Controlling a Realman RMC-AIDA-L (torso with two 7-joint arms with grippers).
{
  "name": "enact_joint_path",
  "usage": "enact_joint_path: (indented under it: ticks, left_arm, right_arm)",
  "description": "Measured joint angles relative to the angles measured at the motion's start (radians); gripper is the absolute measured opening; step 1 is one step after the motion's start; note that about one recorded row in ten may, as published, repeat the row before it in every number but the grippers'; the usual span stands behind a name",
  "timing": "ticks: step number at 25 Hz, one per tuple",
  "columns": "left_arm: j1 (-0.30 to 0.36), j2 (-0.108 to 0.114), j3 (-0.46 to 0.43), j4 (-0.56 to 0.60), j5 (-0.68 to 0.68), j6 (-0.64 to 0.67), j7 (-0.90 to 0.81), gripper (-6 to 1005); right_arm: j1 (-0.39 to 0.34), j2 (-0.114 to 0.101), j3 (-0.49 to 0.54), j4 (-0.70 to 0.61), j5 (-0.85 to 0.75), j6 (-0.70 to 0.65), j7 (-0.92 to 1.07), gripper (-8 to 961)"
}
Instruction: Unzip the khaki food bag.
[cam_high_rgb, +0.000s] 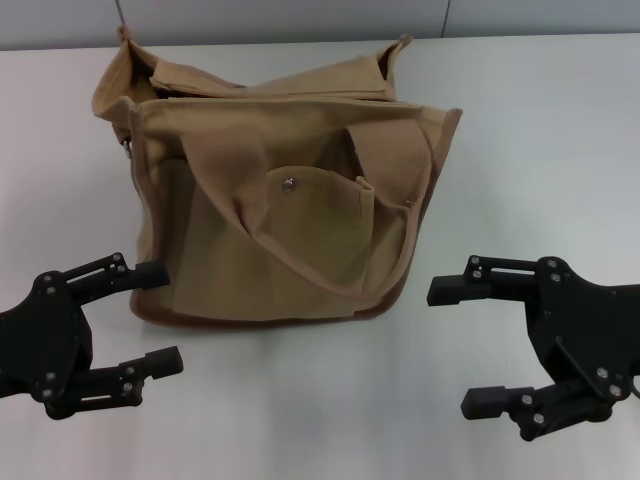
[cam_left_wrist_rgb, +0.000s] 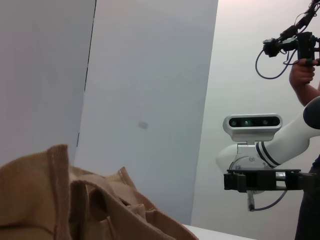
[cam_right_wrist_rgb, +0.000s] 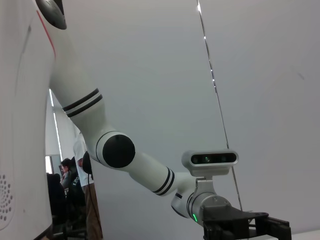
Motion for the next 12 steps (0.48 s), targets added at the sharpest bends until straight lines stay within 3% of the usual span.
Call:
enact_joint_path:
  ticks: [12]
  left_arm:
    - [-0.001,-0.002,0.006,0.006,0.000,0.000,-0.018,829]
  right_arm:
    - [0.000,0.001,-0.001,0.000,0.000,0.005,0.003,854]
